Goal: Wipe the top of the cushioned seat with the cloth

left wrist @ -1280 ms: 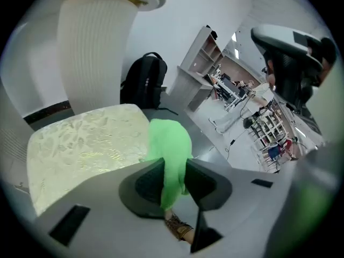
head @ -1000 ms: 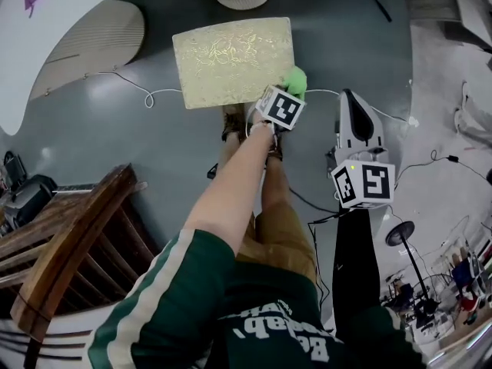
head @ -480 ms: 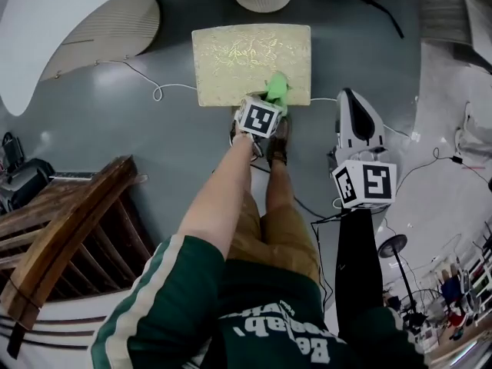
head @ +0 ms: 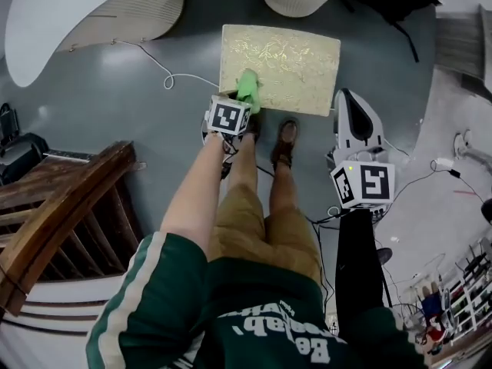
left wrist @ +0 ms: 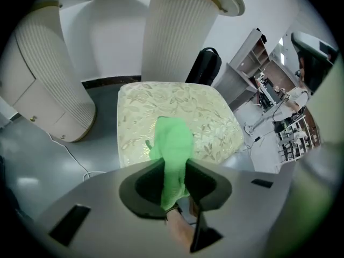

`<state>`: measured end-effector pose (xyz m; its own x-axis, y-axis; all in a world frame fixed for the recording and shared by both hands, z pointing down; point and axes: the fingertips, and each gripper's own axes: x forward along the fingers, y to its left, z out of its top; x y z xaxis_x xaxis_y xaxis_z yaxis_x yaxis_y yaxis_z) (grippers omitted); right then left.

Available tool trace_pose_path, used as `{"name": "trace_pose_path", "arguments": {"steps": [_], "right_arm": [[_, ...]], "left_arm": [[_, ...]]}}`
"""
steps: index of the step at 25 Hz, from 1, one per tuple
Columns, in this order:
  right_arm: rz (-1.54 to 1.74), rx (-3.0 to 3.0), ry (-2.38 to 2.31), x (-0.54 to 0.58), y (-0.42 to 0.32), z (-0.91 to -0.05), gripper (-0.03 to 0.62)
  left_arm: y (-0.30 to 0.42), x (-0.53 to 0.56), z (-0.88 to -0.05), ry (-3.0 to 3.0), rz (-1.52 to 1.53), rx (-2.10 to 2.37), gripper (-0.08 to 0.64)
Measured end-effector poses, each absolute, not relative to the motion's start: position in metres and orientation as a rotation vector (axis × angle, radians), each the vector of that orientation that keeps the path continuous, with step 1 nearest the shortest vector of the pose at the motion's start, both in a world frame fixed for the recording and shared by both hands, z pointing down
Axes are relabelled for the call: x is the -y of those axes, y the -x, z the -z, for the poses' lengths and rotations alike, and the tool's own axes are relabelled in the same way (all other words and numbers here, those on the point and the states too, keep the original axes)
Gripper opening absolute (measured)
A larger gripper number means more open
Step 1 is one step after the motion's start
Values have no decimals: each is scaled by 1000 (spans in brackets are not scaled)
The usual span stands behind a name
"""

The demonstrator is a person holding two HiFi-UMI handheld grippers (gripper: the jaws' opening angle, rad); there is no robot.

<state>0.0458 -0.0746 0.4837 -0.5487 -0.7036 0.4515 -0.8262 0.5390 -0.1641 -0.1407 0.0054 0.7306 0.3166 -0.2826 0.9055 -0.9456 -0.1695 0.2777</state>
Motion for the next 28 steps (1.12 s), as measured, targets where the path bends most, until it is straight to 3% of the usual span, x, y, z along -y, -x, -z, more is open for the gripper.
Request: {"name": "trace_pose_path", "arguments": {"steps": [16,28], "right_arm": [[-506,2466,-1203,88,-2,-484,8],[-492,2456,-1234,88,-6,-479,8]], "left_arm": [[243,-39,-748,-1456,-1018,1212,114],[247,-33,-741,-1497,-1022,1245,115]]}}
